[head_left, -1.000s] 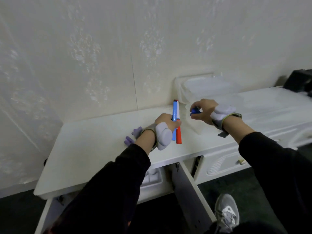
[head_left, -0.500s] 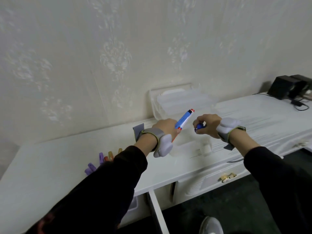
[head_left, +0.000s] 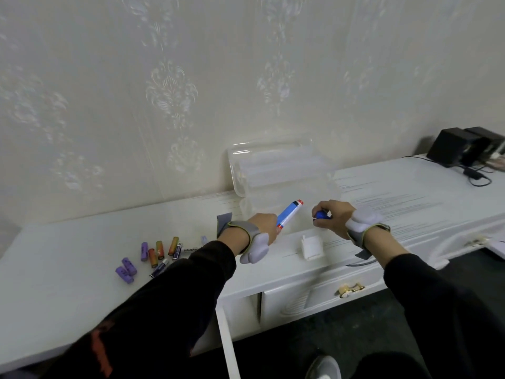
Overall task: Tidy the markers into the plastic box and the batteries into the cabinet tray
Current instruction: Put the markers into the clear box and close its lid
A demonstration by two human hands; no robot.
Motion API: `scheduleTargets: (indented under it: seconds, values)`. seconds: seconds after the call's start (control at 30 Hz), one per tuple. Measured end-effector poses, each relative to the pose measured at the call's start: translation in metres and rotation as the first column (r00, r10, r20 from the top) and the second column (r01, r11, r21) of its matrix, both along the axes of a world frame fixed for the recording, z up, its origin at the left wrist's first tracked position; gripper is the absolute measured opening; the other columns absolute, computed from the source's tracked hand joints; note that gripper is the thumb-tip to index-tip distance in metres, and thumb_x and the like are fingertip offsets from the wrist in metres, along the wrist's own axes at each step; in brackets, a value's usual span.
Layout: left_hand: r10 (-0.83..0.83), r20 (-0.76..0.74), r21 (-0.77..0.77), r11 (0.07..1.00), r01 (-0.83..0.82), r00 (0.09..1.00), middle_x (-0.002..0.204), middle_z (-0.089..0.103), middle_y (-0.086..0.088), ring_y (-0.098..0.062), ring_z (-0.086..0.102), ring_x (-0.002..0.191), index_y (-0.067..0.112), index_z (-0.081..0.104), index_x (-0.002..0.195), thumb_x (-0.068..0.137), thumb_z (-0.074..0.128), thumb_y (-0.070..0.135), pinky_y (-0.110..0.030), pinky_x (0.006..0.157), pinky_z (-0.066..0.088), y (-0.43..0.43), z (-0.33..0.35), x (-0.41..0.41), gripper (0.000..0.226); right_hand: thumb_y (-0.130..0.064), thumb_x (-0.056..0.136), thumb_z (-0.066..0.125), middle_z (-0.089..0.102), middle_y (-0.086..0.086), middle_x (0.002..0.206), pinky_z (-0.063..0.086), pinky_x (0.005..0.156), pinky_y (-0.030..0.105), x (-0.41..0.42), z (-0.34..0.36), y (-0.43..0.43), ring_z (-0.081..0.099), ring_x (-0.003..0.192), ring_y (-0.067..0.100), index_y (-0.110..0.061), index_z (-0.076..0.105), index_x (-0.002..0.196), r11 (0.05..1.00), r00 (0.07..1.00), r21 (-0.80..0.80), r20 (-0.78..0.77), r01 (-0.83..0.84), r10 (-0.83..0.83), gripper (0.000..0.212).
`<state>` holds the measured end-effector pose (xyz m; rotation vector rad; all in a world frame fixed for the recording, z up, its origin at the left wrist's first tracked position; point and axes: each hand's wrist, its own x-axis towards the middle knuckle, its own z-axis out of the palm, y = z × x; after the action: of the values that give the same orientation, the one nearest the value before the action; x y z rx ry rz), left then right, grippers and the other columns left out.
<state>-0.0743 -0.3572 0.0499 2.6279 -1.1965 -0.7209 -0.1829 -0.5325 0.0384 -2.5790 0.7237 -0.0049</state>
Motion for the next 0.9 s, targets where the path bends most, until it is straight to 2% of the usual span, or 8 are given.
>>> scheduleTargets:
  seconds: [0.1, 0.17, 0.27, 0.43, 0.57, 0.63, 0.7, 0.9]
  values:
    - [-0.012, 0.031, 0.028, 1.0, 0.012, 0.999, 0.067, 0.04, 0.0, -0.024, 0.044, 0.074, 0.009, 0.04, 0.091, 0.098, 0.04, 0.021, -0.022, 0.049, 0.025, 0.003, 0.0, -0.005, 0.014, -0.027, 0.084, 0.064, 0.06, 0.0, 0.103, 0.043, 0.067, 0.022, -0.012, -0.002, 0.006, 0.055, 0.075, 0.018, -0.024, 0.064, 0.1, 1.0, 1.0, 0.023, -0.022, -0.016, 0.016, 0.016]
    - [-0.036, 0.044, 0.064, 0.997, 0.033, 0.998, 0.071, 0.044, -0.003, -0.024, 0.044, 0.075, 0.01, 0.042, 0.085, 0.097, 0.042, 0.021, -0.021, 0.049, 0.024, 0.006, 0.001, -0.008, 0.017, -0.027, 0.084, 0.064, 0.059, -0.003, 0.099, 0.041, 0.06, 0.019, -0.02, -0.002, 0.012, 0.055, 0.07, 0.015, -0.024, 0.065, 0.1, 0.998, 0.999, 0.051, -0.039, -0.02, 0.022, 0.016]
    - [-0.065, 0.025, 0.106, 0.992, 0.062, 0.998, 0.083, 0.049, -0.006, -0.024, 0.044, 0.081, 0.011, 0.044, 0.084, 0.096, 0.044, 0.02, -0.023, 0.052, 0.027, 0.011, -0.001, -0.01, 0.015, -0.027, 0.083, 0.065, 0.06, -0.003, 0.098, 0.043, 0.065, 0.021, -0.031, -0.001, 0.023, 0.054, 0.074, 0.016, -0.024, 0.068, 0.099, 0.996, 0.998, 0.088, -0.053, -0.033, 0.038, 0.017]
    - [-0.098, -0.062, 0.103, 0.989, 0.104, 0.993, 0.088, 0.056, -0.007, -0.025, 0.049, 0.068, 0.012, 0.047, 0.089, 0.096, 0.044, 0.018, -0.023, 0.052, 0.033, 0.009, -0.002, -0.013, 0.01, -0.024, 0.085, 0.066, 0.056, 0.0, 0.104, 0.045, 0.066, 0.02, -0.032, 0.001, 0.03, 0.053, 0.079, 0.018, -0.021, 0.067, 0.108, 0.995, 0.992, 0.086, -0.118, -0.044, 0.054, 0.023]
    - [-0.155, -0.006, 0.068, 0.986, 0.155, 0.988, 0.089, 0.057, -0.008, -0.023, 0.049, 0.06, 0.012, 0.051, 0.096, 0.097, 0.045, 0.019, -0.024, 0.057, 0.037, 0.001, 0.0, -0.01, 0.009, -0.025, 0.085, 0.065, 0.059, 0.007, 0.119, 0.049, 0.082, 0.028, -0.027, 0.0, 0.029, 0.055, 0.082, 0.019, -0.02, 0.065, 0.113, 0.999, 0.989, 0.045, -0.143, -0.018, 0.025, 0.028]
    - [-0.168, 0.023, 0.079, 0.983, 0.165, 0.986, 0.086, 0.056, -0.008, -0.023, 0.049, 0.059, 0.012, 0.052, 0.094, 0.095, 0.047, 0.021, -0.024, 0.054, 0.034, -0.006, -0.003, -0.007, 0.01, -0.029, 0.085, 0.064, 0.059, 0.005, 0.122, 0.043, 0.081, 0.024, -0.025, -0.001, 0.026, 0.051, 0.087, 0.017, -0.023, 0.064, 0.114, 1.0, 0.982, -0.019, -0.188, -0.023, 0.019, 0.03]
    - [-0.177, 0.046, 0.114, 0.979, 0.171, 0.983, 0.083, 0.058, -0.008, -0.026, 0.052, 0.068, 0.012, 0.053, 0.087, 0.092, 0.051, 0.021, -0.025, 0.062, 0.036, -0.011, -0.008, -0.005, 0.01, -0.031, 0.086, 0.064, 0.06, 0.005, 0.121, 0.039, 0.077, 0.022, -0.023, -0.002, 0.021, 0.05, 0.087, 0.017, -0.024, 0.064, 0.115, 0.999, 0.975, -0.036, -0.224, -0.011, 0.002, 0.03]
    - [-0.155, 0.063, 0.184, 0.973, 0.141, 0.986, 0.077, 0.049, -0.01, -0.022, 0.046, 0.074, 0.011, 0.051, 0.075, 0.087, 0.055, 0.014, -0.028, 0.066, 0.033, -0.011, -0.025, -0.001, 0.014, -0.039, 0.082, 0.063, 0.064, -0.002, 0.117, 0.043, 0.075, 0.023, -0.025, -0.007, 0.013, 0.058, 0.092, 0.019, -0.027, 0.065, 0.111, 1.0, 0.964, -0.025, -0.266, 0.015, -0.021, 0.032]
